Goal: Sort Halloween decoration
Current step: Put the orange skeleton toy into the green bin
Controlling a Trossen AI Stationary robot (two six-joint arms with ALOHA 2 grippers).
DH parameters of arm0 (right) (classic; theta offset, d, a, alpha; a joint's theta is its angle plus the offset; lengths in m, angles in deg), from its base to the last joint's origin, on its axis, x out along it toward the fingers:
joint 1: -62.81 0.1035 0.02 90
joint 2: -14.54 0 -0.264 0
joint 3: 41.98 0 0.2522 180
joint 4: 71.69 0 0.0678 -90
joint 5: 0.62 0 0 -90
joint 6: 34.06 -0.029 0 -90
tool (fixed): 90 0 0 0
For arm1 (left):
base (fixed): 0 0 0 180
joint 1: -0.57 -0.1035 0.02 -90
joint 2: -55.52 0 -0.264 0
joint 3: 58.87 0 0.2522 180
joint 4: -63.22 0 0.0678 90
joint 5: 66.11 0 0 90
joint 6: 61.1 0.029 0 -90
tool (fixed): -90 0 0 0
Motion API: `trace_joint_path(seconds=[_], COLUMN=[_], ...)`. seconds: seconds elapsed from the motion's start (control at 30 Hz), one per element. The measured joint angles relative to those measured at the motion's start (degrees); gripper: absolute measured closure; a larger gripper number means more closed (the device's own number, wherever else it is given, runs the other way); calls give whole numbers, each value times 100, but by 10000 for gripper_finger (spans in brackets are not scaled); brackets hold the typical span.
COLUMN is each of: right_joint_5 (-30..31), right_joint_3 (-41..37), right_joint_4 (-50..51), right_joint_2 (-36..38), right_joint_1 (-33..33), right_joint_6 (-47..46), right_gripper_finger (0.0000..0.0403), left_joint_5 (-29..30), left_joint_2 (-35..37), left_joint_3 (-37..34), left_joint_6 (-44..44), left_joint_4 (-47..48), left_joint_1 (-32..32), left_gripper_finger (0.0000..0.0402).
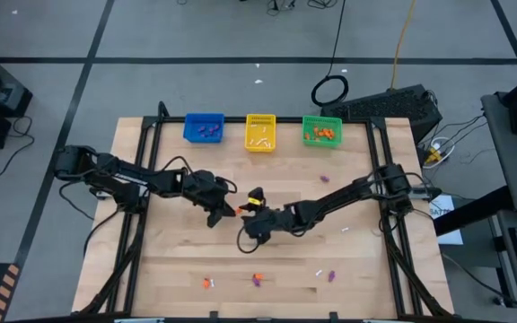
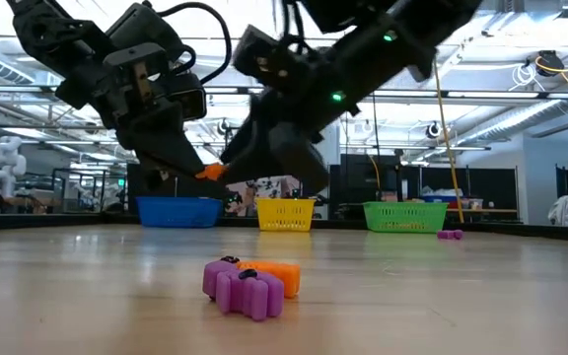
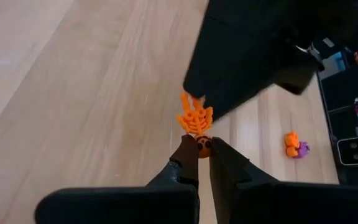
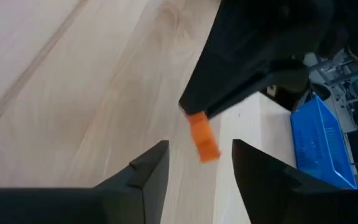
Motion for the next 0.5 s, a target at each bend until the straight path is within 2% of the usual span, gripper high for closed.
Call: trace_joint_path(seconds=[0.23, 0.5], right_joint_5=[9, -151], right_joint_3=[246, 246], right_joint_4=[99, 308], right_joint_2=[-83, -83], right_joint_1=[-15, -92], right_joint_6=[0, -148], right_gripper_finger=[267, 339], left_joint_5=[-21, -109], left_joint_2=[0, 2], left_joint_3=[0, 0], left_joint_6=[-100, -126], left_joint_4=[-143, -250], left_joint_1=[0, 0], left_gripper_finger=[393, 393])
